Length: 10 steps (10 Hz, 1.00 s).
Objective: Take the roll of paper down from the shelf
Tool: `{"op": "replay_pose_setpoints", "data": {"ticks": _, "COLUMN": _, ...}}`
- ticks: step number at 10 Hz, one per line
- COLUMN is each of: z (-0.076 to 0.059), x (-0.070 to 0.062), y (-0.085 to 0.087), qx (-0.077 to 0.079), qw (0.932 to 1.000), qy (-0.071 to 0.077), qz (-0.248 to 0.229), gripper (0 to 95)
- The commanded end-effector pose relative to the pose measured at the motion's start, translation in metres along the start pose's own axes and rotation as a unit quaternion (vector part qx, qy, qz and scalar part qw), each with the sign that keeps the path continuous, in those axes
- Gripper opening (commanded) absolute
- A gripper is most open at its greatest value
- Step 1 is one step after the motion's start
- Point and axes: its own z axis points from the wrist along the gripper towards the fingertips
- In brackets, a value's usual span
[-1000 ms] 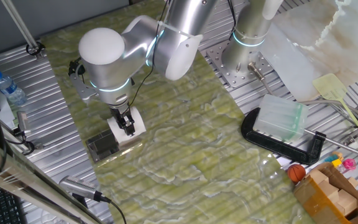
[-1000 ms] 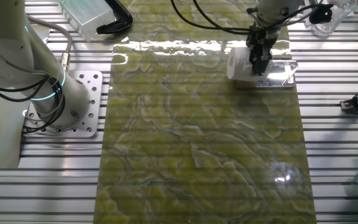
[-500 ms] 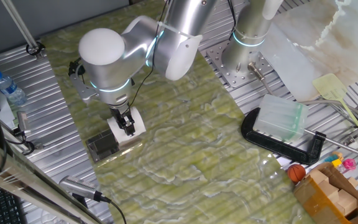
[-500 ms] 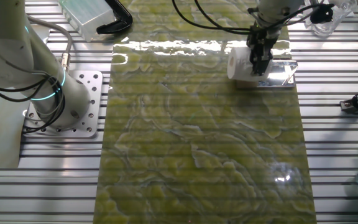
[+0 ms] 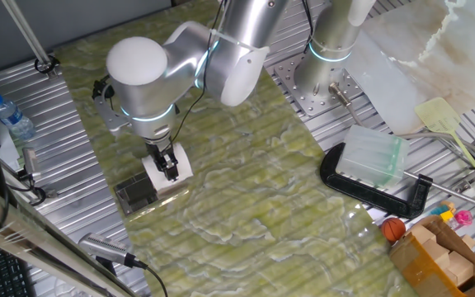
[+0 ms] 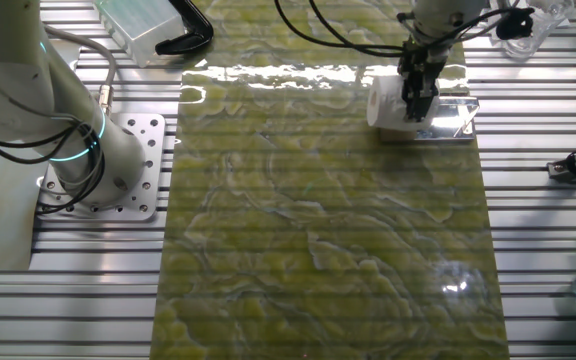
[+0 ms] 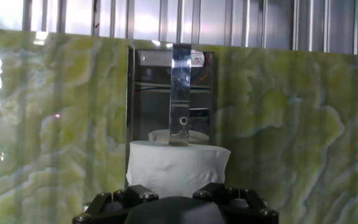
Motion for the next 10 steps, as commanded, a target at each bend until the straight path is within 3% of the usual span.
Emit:
{"op": "replay_pose_setpoints", "data": {"ticks": 1, "z": 0.0, "x": -0.001, "y": 0.001, "qx": -0.002, "qw": 1.0, "qy": 0.002, "qz": -0.001, "gripper": 0.0}}
{"op": "replay_pose_setpoints", "data": {"ticks": 10, "z": -0.003, "x": 0.021, "y": 0.005, "qx": -0.004, "qw": 1.0, "qy": 0.004, "qz": 0.003, "gripper": 0.0}}
